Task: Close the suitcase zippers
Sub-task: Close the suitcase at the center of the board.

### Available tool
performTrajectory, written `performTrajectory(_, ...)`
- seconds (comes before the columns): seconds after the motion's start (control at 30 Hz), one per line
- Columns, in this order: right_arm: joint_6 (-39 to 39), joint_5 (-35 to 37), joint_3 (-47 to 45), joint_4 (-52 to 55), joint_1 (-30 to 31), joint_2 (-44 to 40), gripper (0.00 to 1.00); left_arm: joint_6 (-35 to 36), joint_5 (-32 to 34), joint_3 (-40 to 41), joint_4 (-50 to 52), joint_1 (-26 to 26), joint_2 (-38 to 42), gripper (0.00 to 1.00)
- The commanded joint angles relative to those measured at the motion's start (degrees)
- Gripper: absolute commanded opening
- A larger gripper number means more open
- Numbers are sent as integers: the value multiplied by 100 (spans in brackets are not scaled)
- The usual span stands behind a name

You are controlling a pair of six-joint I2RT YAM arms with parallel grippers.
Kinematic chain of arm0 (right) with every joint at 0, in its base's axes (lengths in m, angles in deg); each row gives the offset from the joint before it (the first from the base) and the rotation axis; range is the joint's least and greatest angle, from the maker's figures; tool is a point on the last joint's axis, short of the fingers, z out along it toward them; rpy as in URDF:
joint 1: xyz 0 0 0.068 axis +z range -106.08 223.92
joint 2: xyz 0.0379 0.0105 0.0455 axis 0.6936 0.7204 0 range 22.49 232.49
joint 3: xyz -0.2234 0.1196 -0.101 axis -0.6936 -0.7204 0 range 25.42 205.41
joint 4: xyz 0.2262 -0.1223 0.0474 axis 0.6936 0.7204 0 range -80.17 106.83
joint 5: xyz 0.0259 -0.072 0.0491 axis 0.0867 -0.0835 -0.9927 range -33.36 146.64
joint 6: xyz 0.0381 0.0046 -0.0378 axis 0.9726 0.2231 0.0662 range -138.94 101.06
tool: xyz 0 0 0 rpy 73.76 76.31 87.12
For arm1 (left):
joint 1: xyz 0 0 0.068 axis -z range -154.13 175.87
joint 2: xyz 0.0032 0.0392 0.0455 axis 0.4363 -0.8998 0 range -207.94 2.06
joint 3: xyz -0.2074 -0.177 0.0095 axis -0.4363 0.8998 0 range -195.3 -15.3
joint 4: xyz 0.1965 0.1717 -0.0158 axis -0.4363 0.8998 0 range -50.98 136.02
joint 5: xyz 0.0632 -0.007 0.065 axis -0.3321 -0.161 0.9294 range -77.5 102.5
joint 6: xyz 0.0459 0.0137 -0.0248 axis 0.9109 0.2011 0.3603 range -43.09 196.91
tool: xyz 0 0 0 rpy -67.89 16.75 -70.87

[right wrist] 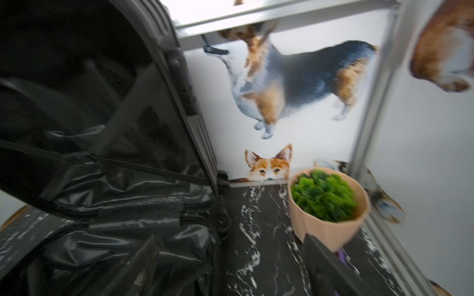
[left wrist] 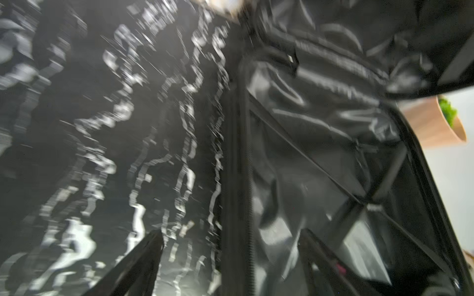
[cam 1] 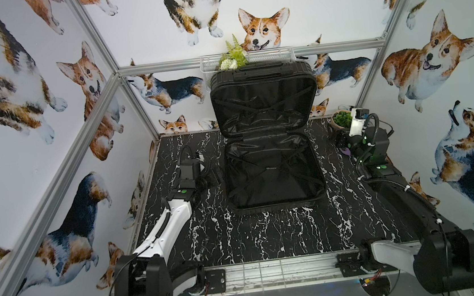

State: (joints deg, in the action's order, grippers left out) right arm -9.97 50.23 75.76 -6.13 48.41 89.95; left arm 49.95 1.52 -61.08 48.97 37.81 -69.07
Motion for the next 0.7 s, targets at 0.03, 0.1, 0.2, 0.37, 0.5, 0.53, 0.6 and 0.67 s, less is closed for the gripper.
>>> performTrajectory(0.03,-79,-899,962,176,-8,679,79,-465,-412,-513,252,362,-567,79)
performTrajectory(0.1,-75,-941,1312,135,4,951,75,-518,-297,-583,279,381,-722,77)
performTrajectory(0.2,-116,-1055,1935,112,0,1428,66,-540,-356,-668,240,379,-1004,70)
performTrajectory(0.37,-222,-1233,2697,264,38,1984,57,-600,-524,-743,88,394,-1344,61)
performTrajectory(0.5,-415,-1011,3131,401,193,2296,57,-617,-602,-834,28,404,-1562,50)
performTrajectory(0.53,-475,-966,3246,423,220,2379,57,-630,-621,-853,11,405,-1619,44)
performTrajectory(0.6,-518,-884,3464,482,271,2550,54,-648,-642,-880,-11,404,-1707,40)
performTrajectory(0.67,-561,-818,3702,580,287,2725,48,-666,-614,-907,-11,405,-1771,34)
